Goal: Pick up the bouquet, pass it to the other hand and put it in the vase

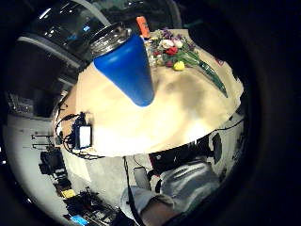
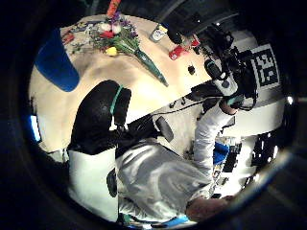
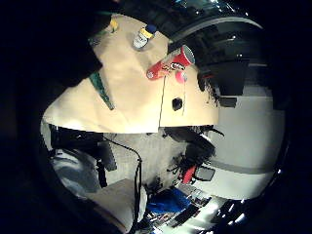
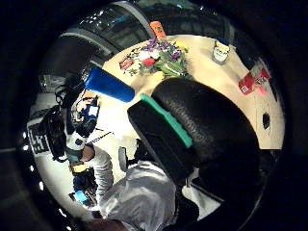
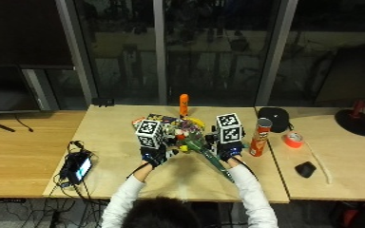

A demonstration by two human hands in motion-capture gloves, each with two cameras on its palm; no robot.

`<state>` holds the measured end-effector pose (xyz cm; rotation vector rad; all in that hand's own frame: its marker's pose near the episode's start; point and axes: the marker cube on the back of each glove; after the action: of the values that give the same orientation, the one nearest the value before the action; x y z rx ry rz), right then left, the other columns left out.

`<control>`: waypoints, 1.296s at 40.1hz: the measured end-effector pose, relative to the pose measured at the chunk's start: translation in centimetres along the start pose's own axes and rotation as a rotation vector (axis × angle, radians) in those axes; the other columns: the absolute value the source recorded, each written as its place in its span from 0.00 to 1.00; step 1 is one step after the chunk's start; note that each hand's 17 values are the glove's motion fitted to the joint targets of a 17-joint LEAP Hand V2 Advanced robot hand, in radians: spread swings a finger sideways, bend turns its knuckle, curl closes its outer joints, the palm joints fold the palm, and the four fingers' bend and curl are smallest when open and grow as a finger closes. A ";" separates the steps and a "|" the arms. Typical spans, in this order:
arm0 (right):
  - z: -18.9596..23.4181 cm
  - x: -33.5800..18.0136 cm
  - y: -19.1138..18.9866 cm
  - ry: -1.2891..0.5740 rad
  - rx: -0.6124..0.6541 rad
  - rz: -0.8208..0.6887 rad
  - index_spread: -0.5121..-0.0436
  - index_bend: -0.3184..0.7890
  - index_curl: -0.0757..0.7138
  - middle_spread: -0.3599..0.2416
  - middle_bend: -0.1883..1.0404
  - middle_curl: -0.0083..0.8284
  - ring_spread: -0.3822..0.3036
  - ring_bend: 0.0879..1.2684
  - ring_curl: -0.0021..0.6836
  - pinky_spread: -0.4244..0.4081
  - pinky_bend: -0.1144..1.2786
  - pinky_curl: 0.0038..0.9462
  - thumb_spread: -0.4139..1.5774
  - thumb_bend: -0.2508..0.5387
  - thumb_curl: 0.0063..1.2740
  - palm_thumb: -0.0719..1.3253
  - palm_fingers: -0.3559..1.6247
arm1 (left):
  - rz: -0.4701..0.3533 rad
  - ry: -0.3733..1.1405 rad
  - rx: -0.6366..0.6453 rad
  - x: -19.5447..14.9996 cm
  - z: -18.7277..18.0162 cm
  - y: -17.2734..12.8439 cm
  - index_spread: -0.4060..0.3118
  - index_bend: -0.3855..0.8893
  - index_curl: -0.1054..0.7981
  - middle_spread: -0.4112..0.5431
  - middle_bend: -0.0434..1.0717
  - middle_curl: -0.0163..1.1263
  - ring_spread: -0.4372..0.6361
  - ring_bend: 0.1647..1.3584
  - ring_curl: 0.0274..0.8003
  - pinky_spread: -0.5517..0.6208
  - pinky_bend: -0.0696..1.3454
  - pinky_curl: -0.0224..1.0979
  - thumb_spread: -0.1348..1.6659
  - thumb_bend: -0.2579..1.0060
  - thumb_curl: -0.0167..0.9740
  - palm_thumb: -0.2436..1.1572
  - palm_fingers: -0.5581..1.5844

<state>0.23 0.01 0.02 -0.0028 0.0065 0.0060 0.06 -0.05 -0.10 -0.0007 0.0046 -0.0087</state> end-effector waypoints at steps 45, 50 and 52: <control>-4.6 1.4 -0.6 -0.052 -0.017 0.006 0.28 0.36 0.18 0.66 0.38 0.35 0.72 0.46 0.41 0.79 0.61 0.36 0.77 0.29 0.15 0.21 0.28 | -0.033 -0.002 0.021 -1.7 -1.6 1.2 0.51 0.44 0.51 0.54 0.20 0.29 0.58 0.21 0.32 0.68 0.17 0.26 0.69 0.20 0.32 0.51 0.51; -4.1 2.7 -2.0 -0.075 -0.046 0.059 0.27 0.35 0.18 0.65 0.38 0.36 0.71 0.46 0.42 0.80 0.63 0.38 0.77 0.29 0.16 0.21 0.28 | -0.022 0.004 0.012 -1.8 -1.2 1.4 0.51 0.45 0.52 0.54 0.20 0.30 0.59 0.21 0.33 0.68 0.17 0.27 0.69 0.19 0.33 0.51 0.51; -3.8 3.3 -2.4 -0.087 -0.058 0.082 0.27 0.35 0.18 0.65 0.37 0.37 0.71 0.46 0.42 0.80 0.64 0.38 0.77 0.29 0.16 0.21 0.28 | -0.024 0.004 0.006 -1.9 -1.1 1.3 0.51 0.45 0.53 0.54 0.20 0.30 0.59 0.21 0.33 0.68 0.17 0.27 0.69 0.19 0.34 0.51 0.51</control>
<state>3.48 -2.37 -3.79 -0.0605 -0.0805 0.0885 -1.80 1.25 -1.19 0.0054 0.0084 -0.0331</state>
